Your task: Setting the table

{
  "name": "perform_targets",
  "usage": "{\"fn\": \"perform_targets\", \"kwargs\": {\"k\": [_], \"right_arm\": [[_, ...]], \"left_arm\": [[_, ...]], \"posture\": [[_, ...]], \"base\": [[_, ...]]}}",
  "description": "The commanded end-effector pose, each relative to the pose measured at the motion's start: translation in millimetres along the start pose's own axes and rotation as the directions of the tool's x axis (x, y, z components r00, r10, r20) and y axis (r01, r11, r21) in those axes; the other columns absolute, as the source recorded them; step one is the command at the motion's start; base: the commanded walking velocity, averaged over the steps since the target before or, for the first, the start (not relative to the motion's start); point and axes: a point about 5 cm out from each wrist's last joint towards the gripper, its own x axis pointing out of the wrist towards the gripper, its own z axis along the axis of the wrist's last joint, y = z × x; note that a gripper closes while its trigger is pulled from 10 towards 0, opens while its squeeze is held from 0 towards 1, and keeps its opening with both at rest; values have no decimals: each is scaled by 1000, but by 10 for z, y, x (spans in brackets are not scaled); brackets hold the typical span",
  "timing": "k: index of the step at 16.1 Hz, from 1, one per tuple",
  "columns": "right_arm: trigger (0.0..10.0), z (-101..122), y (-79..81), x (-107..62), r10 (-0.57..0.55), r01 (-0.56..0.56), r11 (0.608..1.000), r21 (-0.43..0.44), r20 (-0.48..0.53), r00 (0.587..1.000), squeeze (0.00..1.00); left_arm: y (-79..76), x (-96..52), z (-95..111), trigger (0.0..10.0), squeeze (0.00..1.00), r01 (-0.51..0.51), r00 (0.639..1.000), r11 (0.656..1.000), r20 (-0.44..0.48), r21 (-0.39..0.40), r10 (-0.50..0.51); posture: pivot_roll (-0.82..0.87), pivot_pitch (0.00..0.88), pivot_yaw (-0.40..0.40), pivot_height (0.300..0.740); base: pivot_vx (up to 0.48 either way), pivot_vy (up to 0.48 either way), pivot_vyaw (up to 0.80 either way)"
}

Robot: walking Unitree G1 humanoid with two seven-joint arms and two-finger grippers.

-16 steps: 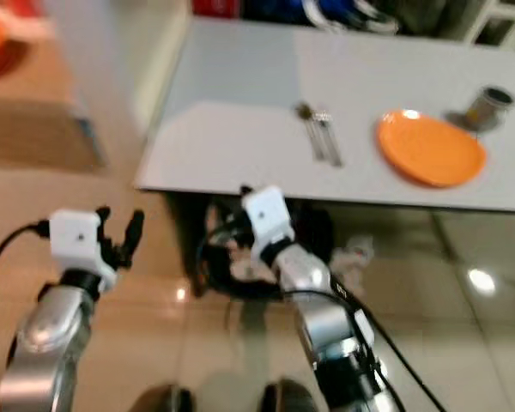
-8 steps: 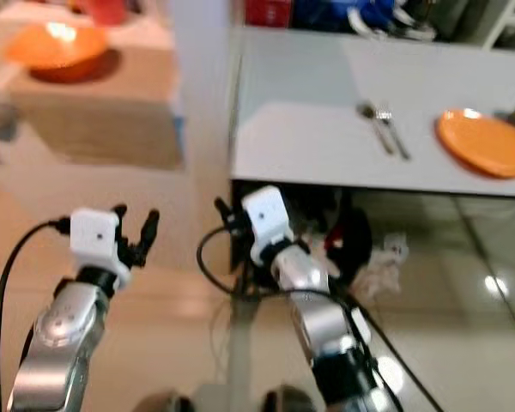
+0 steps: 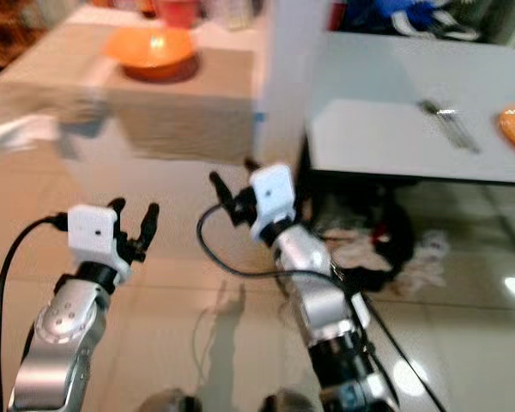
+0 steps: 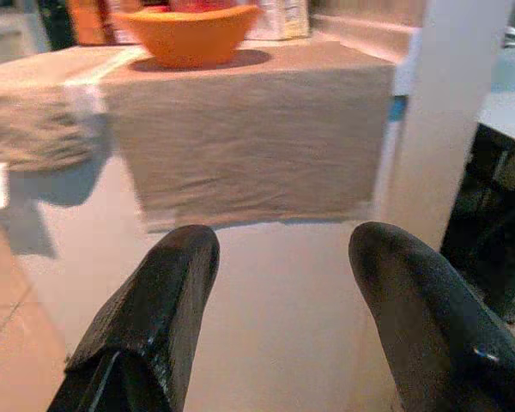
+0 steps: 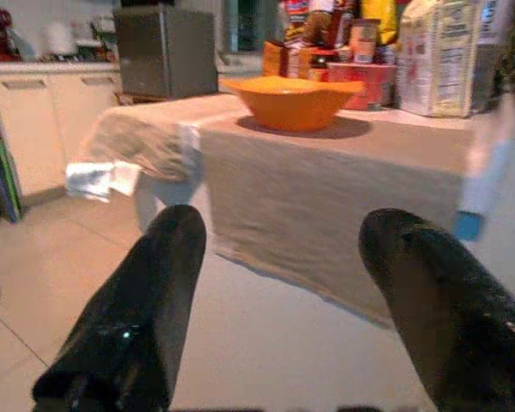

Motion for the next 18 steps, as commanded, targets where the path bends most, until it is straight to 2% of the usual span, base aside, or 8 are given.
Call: {"fn": "perform_targets", "kwargs": {"k": [1,4,6,7,9,13,16,18], "right_arm": [[10000,2,-58,-30,-16,16,1000,17,0,1000,1000],[10000,62,-162,2,-78,78,997,-7,-3,997,1000],[10000,179,-263,46,-147,146,989,27,52,988,0],[10000,248,-280,46,-139,133,988,77,89,986,0],[10000,240,-289,48,-133,131,990,45,56,989,0],[10000,305,-245,81,-131,125,990,67,83,988,0],[10000,574,-123,116,-36,21,996,81,188,981,0],[10000,720,-146,146,-42,28,998,63,227,973,0]], "left_arm": [[-36,-4,80,10000,0,28,999,999,41,-30,-26],[27,3,152,10000,0,6,998,1000,70,-20,-5],[8,16,171,10000,0,27,997,1000,76,-17,-25],[-21,24,181,10000,0,46,996,999,80,-15,-45],[-48,28,193,10000,0,62,995,998,84,-5,-62],[-77,28,215,10000,0,86,992,996,89,-1,-86],[-70,43,327,10000,0,99,987,995,126,13,-100],[-41,67,406,10000,0,101,983,995,149,24,-104]], "posture": [[-46,84,-8,740],[-45,82,-7,740],[-47,80,-5,740],[-48,80,-4,740],[-48,81,-5,740],[-49,85,-7,740],[-52,91,-6,740],[-56,95,-5,740]], "base": [[0,0,0],[480,0,506],[480,0,378],[480,0,0],[480,0,400],[480,0,0],[480,0,0],[480,0,0]]}}
